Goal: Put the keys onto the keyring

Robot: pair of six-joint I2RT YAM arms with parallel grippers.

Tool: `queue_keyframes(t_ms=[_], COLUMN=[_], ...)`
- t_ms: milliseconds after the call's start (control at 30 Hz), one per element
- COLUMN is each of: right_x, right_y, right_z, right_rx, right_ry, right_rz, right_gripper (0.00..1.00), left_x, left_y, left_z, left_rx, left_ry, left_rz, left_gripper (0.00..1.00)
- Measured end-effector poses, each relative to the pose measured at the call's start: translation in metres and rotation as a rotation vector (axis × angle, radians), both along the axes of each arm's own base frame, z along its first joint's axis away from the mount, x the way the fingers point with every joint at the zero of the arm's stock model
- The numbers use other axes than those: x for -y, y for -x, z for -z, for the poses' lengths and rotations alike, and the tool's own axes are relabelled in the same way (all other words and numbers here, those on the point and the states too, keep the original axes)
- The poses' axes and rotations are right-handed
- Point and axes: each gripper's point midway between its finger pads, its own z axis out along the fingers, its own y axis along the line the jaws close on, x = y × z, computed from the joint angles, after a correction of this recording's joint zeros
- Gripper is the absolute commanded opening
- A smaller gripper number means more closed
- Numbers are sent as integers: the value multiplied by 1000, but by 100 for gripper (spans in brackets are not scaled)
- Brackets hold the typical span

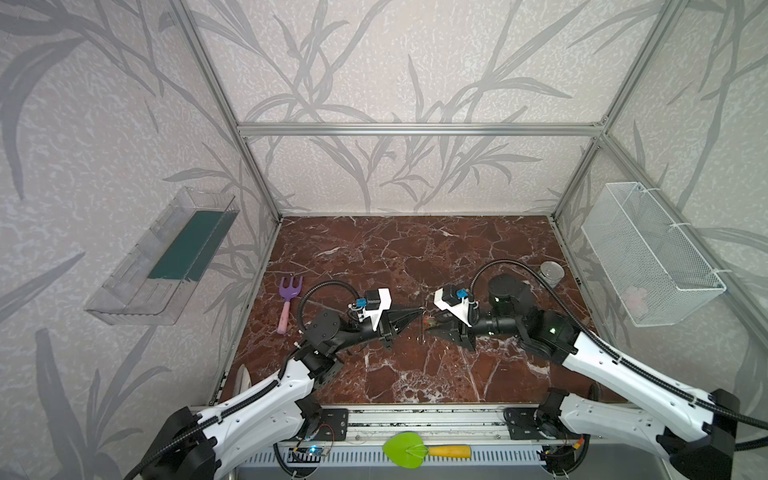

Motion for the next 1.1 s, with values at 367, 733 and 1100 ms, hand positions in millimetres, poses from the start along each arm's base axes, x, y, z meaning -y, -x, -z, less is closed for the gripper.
queue_keyframes(t_ms=[367,733,1100], right_x=[33,1,-14], right_y=[2,10,12], right_z=[-43,-28,-32], right_rx=[173,108,87], right_ry=[-83,-92,-141], right_rz=[112,-59,-123], right_gripper=[32,23,17], left_x=[-8,-3,-4], left_y=[12,17,19], left_z=[-11,0,-3], left_rx=[32,-3,0], left_ry=[19,-13,-7], left_rz=[10,61,67], left_gripper=[0,0,0])
